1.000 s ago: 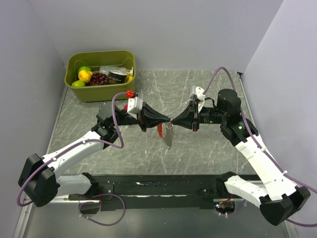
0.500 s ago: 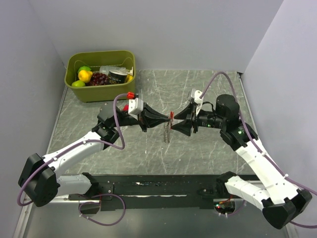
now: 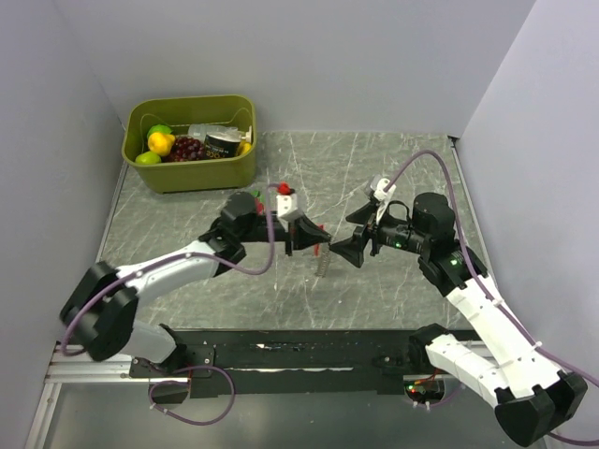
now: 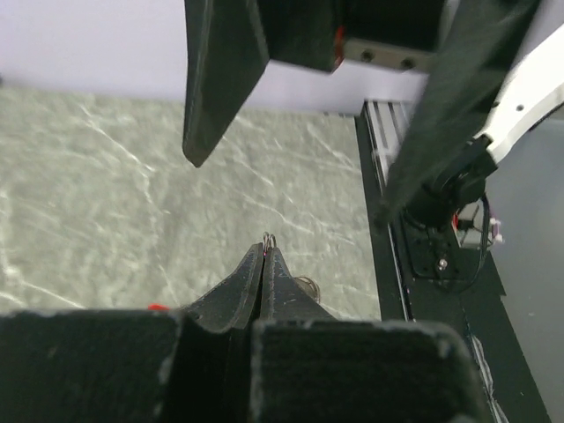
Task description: Put the keys on the keyring
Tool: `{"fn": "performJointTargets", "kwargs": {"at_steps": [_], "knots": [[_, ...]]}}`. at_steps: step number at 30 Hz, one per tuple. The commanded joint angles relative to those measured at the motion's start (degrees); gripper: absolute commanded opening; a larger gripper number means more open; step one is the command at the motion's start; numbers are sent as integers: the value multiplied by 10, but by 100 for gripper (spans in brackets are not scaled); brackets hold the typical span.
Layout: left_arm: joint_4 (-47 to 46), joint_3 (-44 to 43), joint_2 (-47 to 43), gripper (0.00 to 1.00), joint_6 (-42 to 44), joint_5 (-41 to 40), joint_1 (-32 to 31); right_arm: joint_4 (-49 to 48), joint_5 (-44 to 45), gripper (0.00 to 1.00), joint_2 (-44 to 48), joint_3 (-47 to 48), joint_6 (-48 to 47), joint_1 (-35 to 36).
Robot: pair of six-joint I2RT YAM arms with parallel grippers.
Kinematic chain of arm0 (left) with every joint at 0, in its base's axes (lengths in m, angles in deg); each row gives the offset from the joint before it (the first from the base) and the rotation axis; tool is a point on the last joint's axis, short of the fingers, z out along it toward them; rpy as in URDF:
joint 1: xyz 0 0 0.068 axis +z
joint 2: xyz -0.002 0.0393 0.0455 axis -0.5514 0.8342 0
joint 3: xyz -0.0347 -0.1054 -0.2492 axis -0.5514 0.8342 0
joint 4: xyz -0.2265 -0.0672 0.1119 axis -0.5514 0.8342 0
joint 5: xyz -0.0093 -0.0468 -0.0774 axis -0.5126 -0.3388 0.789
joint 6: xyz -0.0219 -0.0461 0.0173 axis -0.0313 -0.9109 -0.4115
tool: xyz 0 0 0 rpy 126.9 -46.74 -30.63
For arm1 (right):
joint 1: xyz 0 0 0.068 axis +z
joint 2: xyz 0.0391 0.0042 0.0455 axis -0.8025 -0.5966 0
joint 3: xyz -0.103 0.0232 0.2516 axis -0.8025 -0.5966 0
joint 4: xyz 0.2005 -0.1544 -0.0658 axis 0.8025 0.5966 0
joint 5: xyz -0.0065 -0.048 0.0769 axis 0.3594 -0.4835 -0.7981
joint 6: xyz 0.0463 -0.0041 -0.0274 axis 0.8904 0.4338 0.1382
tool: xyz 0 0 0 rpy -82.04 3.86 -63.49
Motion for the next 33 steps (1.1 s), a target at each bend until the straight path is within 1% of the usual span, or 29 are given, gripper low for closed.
{"fn": "performJointTargets", "kwargs": {"at_steps": [1, 4, 7, 9, 12, 14, 15, 21, 24, 27, 28, 29, 30, 31, 33], "knots": [[-5, -57, 60, 1, 38, -12, -37, -29, 22, 100, 30, -9, 11, -7], [-55, -87, 137, 1, 7, -34, -53, -25, 32, 100, 46, -16, 15, -11], [-109, -130, 191, 1, -29, -51, -61, -21, 47, 100, 63, -19, 18, -16], [-140, -162, 215, 1, -59, -52, -65, -19, 56, 100, 69, -20, 19, -20], [-214, -170, 257, 1, -105, -56, -68, -15, 59, 100, 73, -22, 19, -25], [-280, -142, 284, 1, -139, -78, -67, -15, 55, 100, 69, -22, 19, -27], [-295, -130, 292, 1, -145, -87, -68, -15, 54, 100, 67, -23, 19, -29], [-350, -23, 330, 1, -169, -131, -67, -22, 47, 100, 58, -37, 22, -31], [-365, 21, 322, 1, -179, -148, -68, -29, 40, 100, 55, -40, 23, -32], [-360, 53, 302, 2, -180, -174, -67, -41, 36, 100, 51, -44, 27, -31], [-356, 59, 292, 4, -178, -179, -68, -41, 33, 100, 48, -44, 29, -31], [-352, 73, 285, 16, -172, -187, -67, -42, 28, 100, 46, -43, 30, -31], [-351, 81, 278, 23, -169, -199, -68, -43, 26, 100, 41, -40, 31, -32], [-354, 99, 260, 36, -162, -204, -68, -43, 19, 100, 40, -39, 33, -32], [-352, 117, 240, 51, -156, -223, -68, -44, 17, 100, 41, -39, 33, -32]]}}
